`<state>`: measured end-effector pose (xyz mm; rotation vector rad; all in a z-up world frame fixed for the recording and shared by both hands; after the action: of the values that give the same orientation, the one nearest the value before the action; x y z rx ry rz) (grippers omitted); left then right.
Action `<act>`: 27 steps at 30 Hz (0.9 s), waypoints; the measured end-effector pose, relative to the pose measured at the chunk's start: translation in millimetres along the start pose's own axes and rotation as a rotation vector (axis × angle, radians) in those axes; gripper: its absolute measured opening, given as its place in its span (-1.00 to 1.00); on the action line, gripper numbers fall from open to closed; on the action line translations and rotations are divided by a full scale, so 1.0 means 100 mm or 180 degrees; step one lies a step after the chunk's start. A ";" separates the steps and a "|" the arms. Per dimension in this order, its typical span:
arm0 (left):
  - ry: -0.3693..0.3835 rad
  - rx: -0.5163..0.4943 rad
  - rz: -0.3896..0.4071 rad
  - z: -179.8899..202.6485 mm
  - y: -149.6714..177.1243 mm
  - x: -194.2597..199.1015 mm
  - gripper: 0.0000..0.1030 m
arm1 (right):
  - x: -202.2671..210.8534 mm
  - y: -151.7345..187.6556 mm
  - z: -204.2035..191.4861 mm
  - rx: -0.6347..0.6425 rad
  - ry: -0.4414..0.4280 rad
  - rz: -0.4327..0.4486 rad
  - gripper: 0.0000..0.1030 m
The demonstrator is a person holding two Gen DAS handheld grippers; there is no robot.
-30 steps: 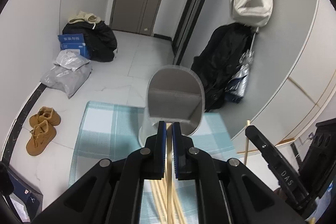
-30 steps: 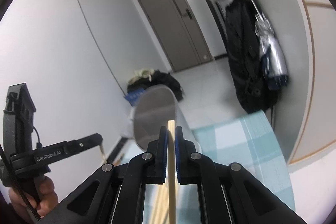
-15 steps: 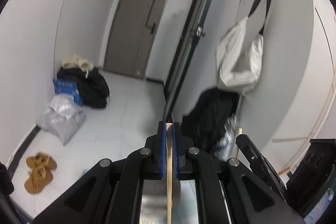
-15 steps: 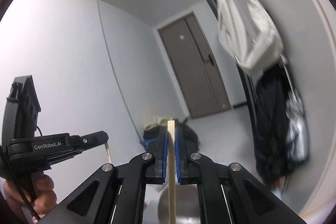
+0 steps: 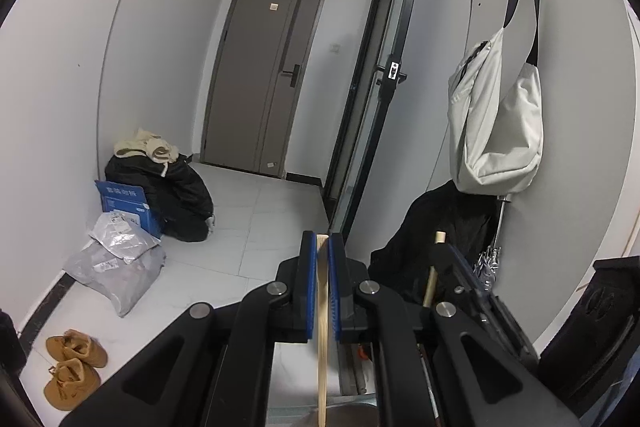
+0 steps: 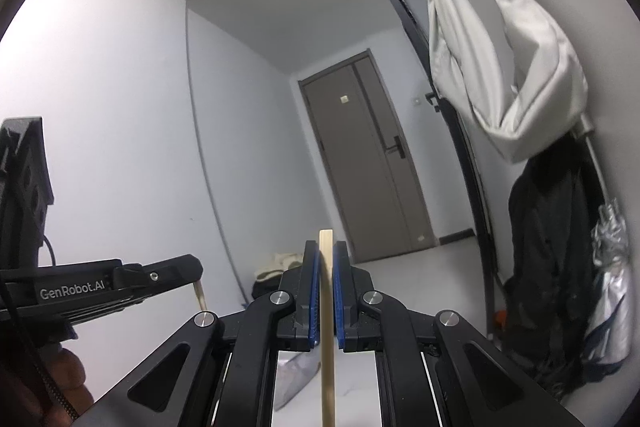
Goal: Organize utensils
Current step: 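Lift both held chopsticks up toward the white utensil holder, then open the left gripper over the holder while the right gripper releases its chopstick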
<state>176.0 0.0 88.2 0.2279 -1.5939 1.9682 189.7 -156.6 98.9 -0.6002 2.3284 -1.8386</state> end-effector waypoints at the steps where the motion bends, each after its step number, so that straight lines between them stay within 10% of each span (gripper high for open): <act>1: 0.0038 0.0014 -0.0018 -0.02 0.02 -0.03 -0.95 | -0.05 0.05 0.00 0.0013 0.0027 0.0007 -0.88; 27: 0.0099 -0.0101 -0.0077 -0.04 0.23 -0.06 -0.95 | 0.15 0.38 -0.08 0.0403 -0.0083 -0.0155 -0.89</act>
<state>169.6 -1.2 65.1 0.2019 -1.5942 1.9177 164.4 -147.5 67.4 -0.6652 2.1798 -1.9688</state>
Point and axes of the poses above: each gripper's, at about its wrist camera, not at the fingertips, and x roughly against the way its jaws point, z to its right, y to its underside, the point moved 3 cm from there along -x, roughly the way its jaws point, and after that the axes turned 12 degrees about -z, right-handed, at the moved point
